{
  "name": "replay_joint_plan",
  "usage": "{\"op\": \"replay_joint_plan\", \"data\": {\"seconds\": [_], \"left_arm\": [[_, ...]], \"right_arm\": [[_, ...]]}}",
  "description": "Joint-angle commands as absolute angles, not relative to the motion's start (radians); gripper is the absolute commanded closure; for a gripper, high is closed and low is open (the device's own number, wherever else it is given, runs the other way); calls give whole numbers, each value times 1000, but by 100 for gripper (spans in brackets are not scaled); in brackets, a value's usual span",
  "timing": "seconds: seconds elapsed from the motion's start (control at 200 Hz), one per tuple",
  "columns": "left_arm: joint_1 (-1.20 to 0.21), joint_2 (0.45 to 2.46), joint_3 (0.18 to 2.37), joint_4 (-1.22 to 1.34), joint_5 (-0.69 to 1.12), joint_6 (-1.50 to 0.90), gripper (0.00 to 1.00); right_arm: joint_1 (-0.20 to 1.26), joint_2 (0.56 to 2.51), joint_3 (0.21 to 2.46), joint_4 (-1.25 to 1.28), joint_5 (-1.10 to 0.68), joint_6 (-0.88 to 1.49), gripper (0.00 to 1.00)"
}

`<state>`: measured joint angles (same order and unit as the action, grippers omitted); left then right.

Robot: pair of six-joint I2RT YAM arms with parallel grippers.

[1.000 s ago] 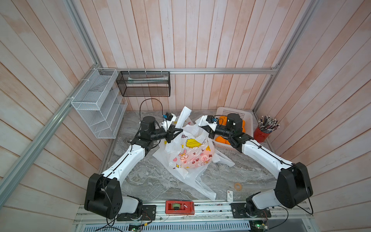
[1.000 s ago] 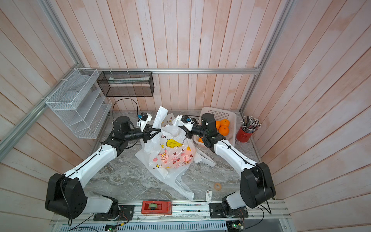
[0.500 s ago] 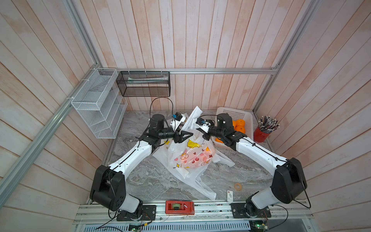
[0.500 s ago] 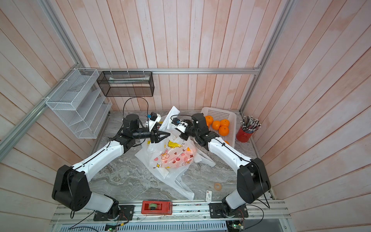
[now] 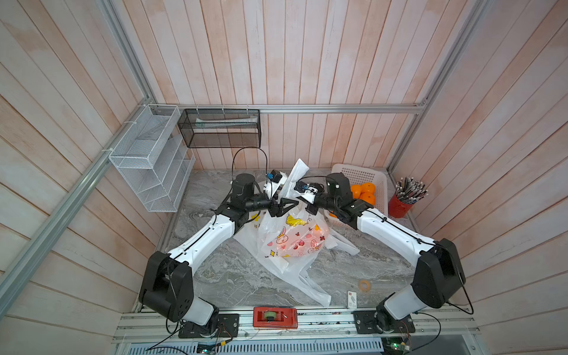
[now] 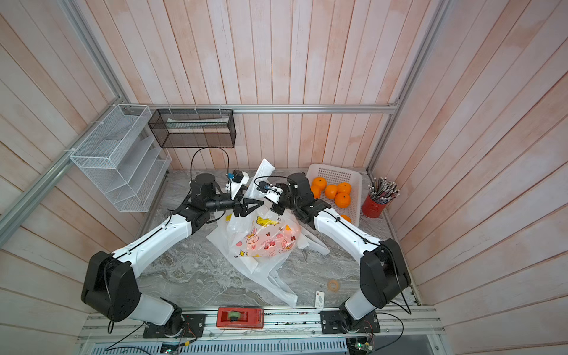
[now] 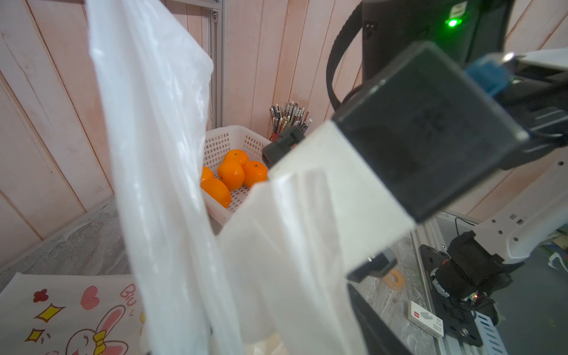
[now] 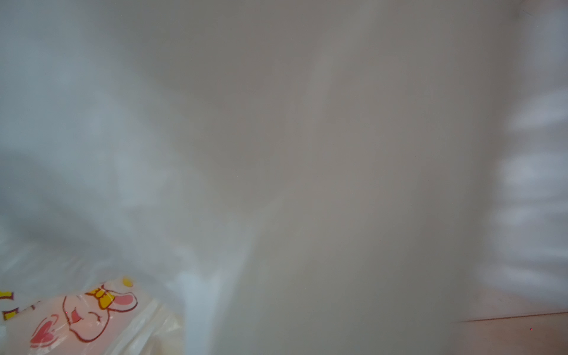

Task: Place the oranges into plastic bags & tie knots
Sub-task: Tie the plastic bag at the center of the board.

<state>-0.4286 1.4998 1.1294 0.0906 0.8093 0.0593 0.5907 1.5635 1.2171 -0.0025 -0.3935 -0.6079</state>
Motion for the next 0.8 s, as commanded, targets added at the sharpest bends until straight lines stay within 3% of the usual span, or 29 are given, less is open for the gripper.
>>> {"op": "replay_joint_plan", "data": {"seconds": [0.0, 0.29, 0.44, 0.555, 0.795], "left_arm": [[-432, 1513, 1158, 116, 796, 45, 41], [-434, 1517, 1158, 115, 792, 40, 67], [-435, 1513, 1154, 118, 793, 41, 87], [-435, 1506, 1143, 123, 799, 49, 100], [-430, 1473, 1106, 133, 797, 93, 100]], "right_arm": [[603, 1569, 1226, -28, -389, -622, 100], [611, 1575, 1228, -49, -388, -631, 100], [612, 1562, 1225, -69, -384, -642, 95], [602, 1532, 1222, -97, -390, -653, 80], [514, 1389, 1181, -143, -582, -618, 29]]}}
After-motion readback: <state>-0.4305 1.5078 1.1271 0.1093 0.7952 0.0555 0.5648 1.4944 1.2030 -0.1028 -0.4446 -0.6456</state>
